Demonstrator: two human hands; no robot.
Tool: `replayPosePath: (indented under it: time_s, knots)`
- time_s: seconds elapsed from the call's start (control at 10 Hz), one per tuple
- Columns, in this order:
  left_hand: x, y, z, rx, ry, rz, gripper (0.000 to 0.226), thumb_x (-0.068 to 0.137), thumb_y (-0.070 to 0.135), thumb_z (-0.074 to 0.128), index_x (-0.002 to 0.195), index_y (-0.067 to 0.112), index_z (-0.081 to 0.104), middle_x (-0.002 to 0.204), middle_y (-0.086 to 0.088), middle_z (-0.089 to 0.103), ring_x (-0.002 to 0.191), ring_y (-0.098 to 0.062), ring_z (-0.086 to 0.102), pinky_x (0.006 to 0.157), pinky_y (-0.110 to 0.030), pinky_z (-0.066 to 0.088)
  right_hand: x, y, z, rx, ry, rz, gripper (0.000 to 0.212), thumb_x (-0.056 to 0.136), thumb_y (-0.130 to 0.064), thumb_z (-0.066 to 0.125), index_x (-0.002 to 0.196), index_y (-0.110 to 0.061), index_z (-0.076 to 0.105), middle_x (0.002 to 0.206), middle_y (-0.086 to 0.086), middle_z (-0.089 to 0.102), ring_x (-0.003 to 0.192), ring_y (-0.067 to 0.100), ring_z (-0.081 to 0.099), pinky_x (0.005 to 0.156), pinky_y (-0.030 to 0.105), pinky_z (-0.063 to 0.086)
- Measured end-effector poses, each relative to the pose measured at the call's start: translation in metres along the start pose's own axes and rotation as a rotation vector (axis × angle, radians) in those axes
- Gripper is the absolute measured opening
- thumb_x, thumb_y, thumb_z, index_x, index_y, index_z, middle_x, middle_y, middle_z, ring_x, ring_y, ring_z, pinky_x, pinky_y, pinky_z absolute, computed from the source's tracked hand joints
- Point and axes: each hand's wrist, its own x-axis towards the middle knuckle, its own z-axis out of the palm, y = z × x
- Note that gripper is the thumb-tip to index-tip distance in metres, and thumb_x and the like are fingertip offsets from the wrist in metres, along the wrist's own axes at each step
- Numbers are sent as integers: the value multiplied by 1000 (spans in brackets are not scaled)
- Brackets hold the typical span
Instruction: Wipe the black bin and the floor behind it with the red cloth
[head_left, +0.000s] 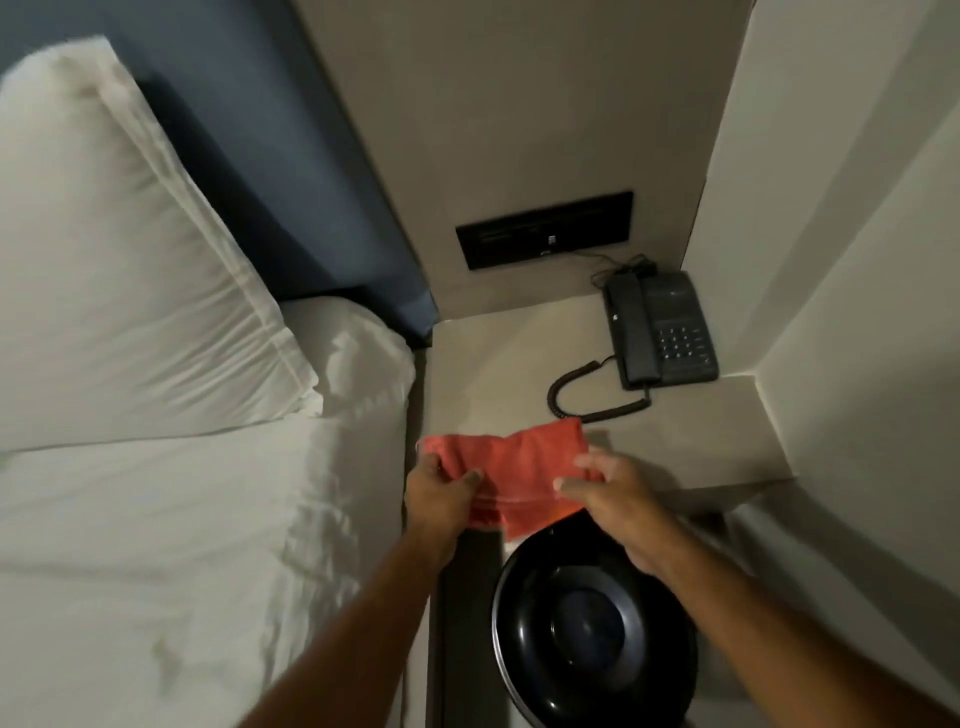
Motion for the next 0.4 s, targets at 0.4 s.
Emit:
replayPosePath:
  time_s: [0.4]
  knots:
    - [99, -20, -7, 219, -69, 12, 18, 91, -3, 53, 101, 5, 65, 103, -16, 70, 86, -24, 67, 77, -37, 57, 82, 29, 39, -368, -32, 159, 59, 88, -19, 68, 141, -10, 44, 141, 6, 43, 118, 21, 52, 94, 30, 47]
